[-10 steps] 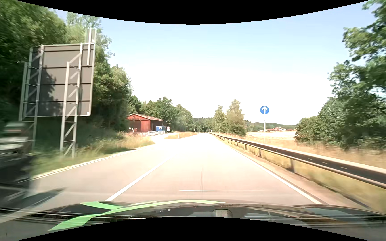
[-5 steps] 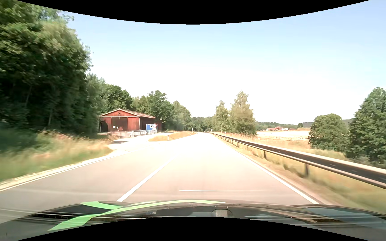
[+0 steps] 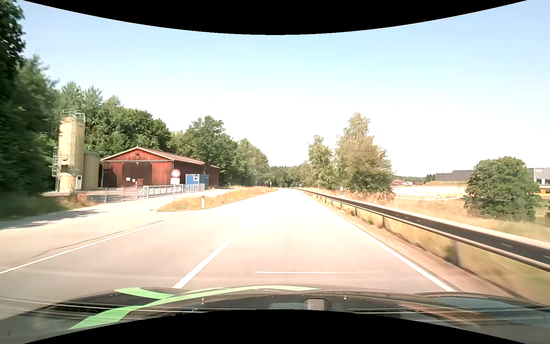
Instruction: Follow the waypoints while adhering to traffic rules and regulations
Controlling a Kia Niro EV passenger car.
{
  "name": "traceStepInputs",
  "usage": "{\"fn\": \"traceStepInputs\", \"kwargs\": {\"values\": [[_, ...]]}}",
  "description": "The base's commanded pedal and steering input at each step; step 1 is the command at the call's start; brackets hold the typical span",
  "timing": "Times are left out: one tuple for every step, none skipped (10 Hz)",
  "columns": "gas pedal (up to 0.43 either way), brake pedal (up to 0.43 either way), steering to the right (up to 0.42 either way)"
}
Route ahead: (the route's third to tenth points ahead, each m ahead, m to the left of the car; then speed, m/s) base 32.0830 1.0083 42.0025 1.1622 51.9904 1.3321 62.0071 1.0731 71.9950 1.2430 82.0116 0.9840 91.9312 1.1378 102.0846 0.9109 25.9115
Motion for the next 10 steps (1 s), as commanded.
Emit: {"fn": "traceStepInputs", "kwargs": {"values": [[0.197, 0.000, 0.001], [0.197, 0.000, 0.001], [0.220, 0.000, 0.001], [0.240, 0.000, 0.001], [0.240, 0.000, 0.001], [0.240, 0.000, 0.001], [0.240, 0.000, 0.000], [0.240, 0.000, 0.000], [0.228, 0.000, 0.000], [0.220, 0.000, 0.000]]}}
